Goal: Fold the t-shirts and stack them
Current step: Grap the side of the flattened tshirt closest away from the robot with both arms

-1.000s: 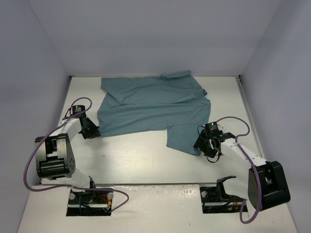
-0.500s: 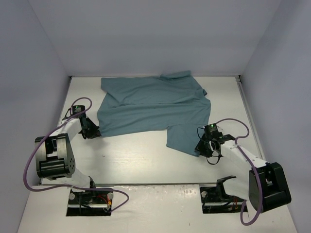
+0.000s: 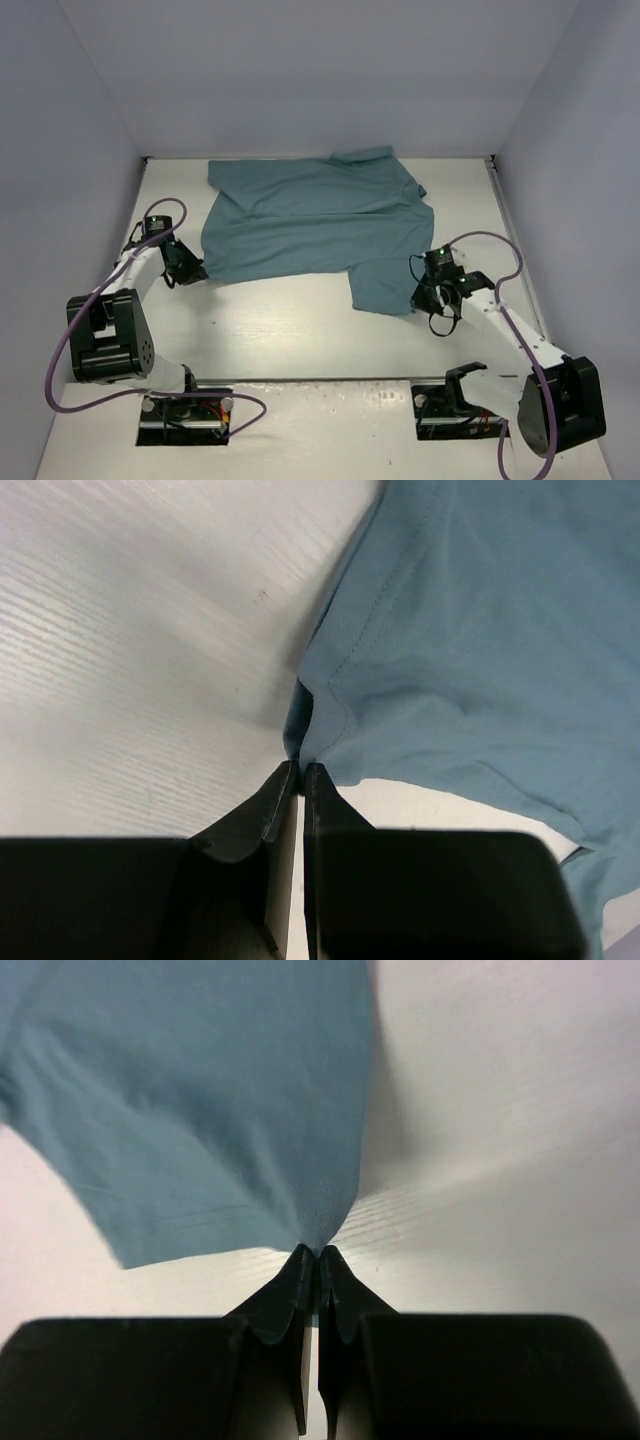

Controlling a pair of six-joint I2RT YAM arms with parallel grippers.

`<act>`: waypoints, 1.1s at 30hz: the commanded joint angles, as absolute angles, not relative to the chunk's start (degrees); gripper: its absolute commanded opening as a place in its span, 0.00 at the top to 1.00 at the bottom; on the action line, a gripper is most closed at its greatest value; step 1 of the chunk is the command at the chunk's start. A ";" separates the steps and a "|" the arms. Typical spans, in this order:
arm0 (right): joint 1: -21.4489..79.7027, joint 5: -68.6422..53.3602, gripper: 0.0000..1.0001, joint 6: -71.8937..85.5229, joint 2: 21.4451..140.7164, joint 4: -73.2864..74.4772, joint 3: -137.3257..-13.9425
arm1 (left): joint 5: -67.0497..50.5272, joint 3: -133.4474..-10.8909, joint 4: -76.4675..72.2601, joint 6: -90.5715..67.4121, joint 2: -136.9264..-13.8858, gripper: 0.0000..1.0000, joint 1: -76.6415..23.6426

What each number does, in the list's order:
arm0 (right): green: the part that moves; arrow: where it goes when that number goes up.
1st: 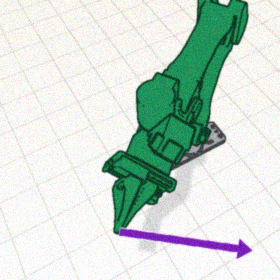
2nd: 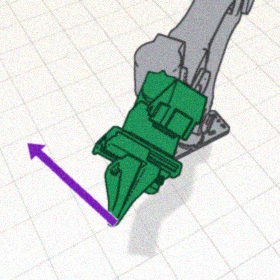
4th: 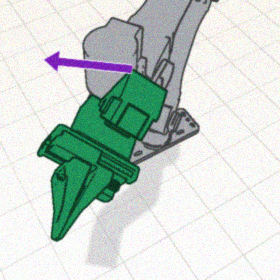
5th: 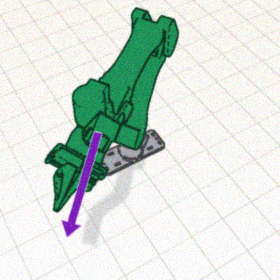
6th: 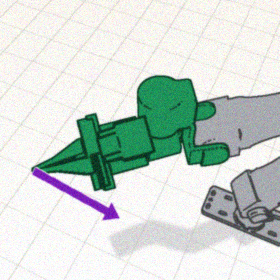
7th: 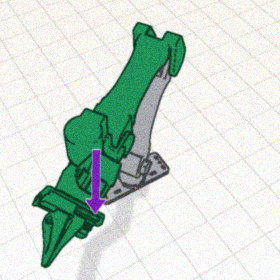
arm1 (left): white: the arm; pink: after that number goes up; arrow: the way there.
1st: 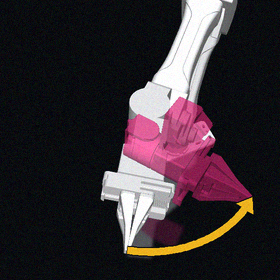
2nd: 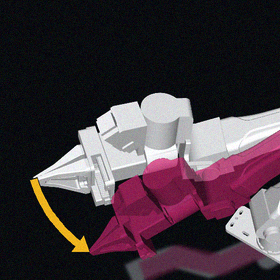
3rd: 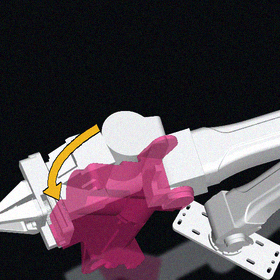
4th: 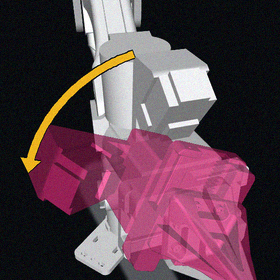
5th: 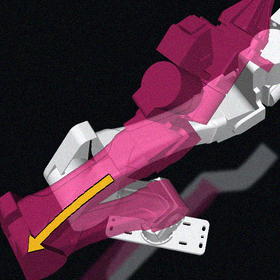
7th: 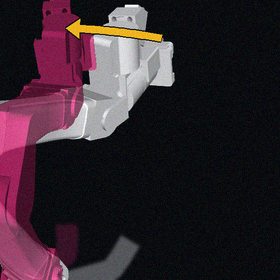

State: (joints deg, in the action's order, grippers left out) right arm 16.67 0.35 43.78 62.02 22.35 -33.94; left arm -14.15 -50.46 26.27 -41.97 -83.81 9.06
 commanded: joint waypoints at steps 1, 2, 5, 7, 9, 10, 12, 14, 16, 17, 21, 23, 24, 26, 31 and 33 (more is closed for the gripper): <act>17.14 6.63 1.00 40.74 57.83 30.64 -40.85 | -14.68 -52.59 28.45 -41.03 -78.17 1.00 9.05; 17.10 6.76 1.00 40.69 57.19 31.96 -41.40 | -14.68 -52.16 28.75 -41.00 -77.69 1.00 9.05; 17.14 6.52 1.00 40.69 55.05 34.58 -42.22 | -14.64 -50.29 29.73 -40.82 -76.37 1.00 9.05; 17.14 6.54 1.00 40.94 53.50 36.55 -42.36 | -14.86 -48.85 30.59 -40.78 -74.73 1.00 9.05; 17.14 6.79 1.00 41.14 52.55 37.61 -42.39 | -14.82 -47.37 31.11 -40.84 -73.20 1.00 9.05; 17.14 6.85 1.00 41.36 51.51 38.59 -42.44 | -14.55 -46.55 31.71 -40.79 -72.16 1.00 9.05; 17.11 6.86 1.00 41.84 50.28 40.02 -42.57 | -14.23 -44.85 32.00 -40.72 -71.55 1.00 9.05; 17.14 7.05 1.00 42.07 49.44 41.14 -42.88 | -14.29 -43.51 32.43 -40.78 -70.84 1.00 9.23; 17.14 7.69 1.00 42.29 48.57 42.60 -43.82 | -14.15 -42.51 33.16 -40.87 -69.90 1.00 9.26; 17.14 8.19 1.00 42.45 48.24 43.28 -44.31 | -13.88 -42.17 33.49 -40.86 -69.51 1.00 9.32; 17.13 9.31 1.00 42.19 47.74 46.00 -46.03 | -12.59 -41.49 34.79 -40.61 -67.96 1.00 9.66; 17.14 9.70 1.00 42.12 47.43 46.94 -46.65 | -11.62 -41.43 35.27 -40.30 -67.86 1.00 9.73; 17.14 9.84 1.00 42.00 47.36 47.18 -46.96 | -11.33 -41.48 35.33 -40.06 -68.06 1.00 9.87; 17.14 10.93 1.00 41.92 47.46 48.02 -47.49 | -11.31 -41.54 35.39 -39.73 -68.70 1.00 10.46; 17.05 12.13 1.00 41.66 48.04 48.56 -48.52 | -11.91 -41.57 35.51 -38.67 -70.31 1.00 12.65; 17.05 12.33 1.00 41.41 48.24 48.72 -48.87 | -12.07 -41.49 35.95 -38.70 -69.79 1.00 13.26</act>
State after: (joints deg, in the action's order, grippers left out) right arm 16.67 8.89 41.73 47.46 46.68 -46.13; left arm -12.58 -40.49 34.61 -40.14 -70.50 11.89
